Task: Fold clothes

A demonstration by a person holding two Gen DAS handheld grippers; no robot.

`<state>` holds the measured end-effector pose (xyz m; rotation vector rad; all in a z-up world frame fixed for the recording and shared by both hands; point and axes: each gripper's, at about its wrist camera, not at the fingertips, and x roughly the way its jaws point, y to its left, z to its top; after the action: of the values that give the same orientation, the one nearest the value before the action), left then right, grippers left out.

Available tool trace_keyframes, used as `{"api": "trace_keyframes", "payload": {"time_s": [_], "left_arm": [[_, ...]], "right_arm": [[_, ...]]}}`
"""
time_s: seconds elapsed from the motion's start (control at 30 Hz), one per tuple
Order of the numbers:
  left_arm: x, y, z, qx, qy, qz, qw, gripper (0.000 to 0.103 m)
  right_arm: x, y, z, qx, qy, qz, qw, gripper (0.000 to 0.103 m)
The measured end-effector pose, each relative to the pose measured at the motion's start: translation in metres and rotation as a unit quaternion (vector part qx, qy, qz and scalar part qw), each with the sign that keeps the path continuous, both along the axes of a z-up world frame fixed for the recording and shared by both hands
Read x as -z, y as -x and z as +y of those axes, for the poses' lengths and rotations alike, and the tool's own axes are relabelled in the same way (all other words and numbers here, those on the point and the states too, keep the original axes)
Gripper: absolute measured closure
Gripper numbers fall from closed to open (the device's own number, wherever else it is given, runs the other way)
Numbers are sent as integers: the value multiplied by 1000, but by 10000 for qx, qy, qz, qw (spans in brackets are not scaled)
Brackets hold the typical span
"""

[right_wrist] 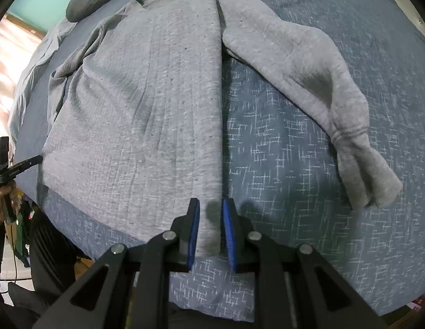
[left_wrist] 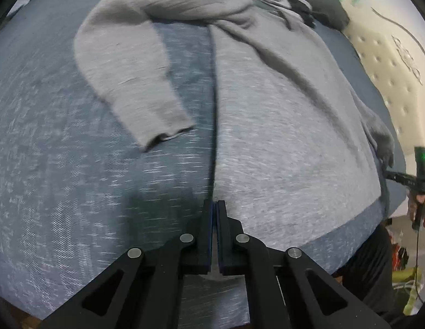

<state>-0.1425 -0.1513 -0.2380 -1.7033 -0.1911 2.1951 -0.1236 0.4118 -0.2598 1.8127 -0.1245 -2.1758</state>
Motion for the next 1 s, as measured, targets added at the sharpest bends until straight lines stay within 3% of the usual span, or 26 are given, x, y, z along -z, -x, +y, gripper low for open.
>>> {"api": "trace_keyframes", "payload": {"time_s": [0.13, 0.37, 0.53, 0.7, 0.87, 0.9, 0.93, 1.0], "left_arm": [[5, -1, -8, -43, 12, -68, 10000, 101], [-2, -5, 8, 304, 102, -55, 9995, 98], [-5, 3, 12, 222, 199, 86, 9995, 73], [0, 17, 16, 175, 288, 120, 9994, 72], [-2, 35, 32, 330, 456, 341, 9978, 73], [-1, 39, 38, 430, 487, 376, 9972, 76], [0, 40, 42, 525, 528, 386, 9965, 98], [1, 40, 48, 672, 631, 404, 9949, 100]], "right_arm": [[-1, 4, 1, 11, 14, 6, 10000, 86], [7, 7, -3, 74, 35, -156, 9998, 81], [13, 7, -1, 142, 144, -213, 9996, 80], [16, 7, -6, 122, 155, -251, 9995, 80], [18, 12, -8, 121, 123, -284, 9994, 80], [18, 13, -9, 120, 114, -289, 9994, 80], [19, 13, -10, 111, 105, -289, 9995, 80], [19, 13, -12, 113, 89, -288, 9995, 80]]}}
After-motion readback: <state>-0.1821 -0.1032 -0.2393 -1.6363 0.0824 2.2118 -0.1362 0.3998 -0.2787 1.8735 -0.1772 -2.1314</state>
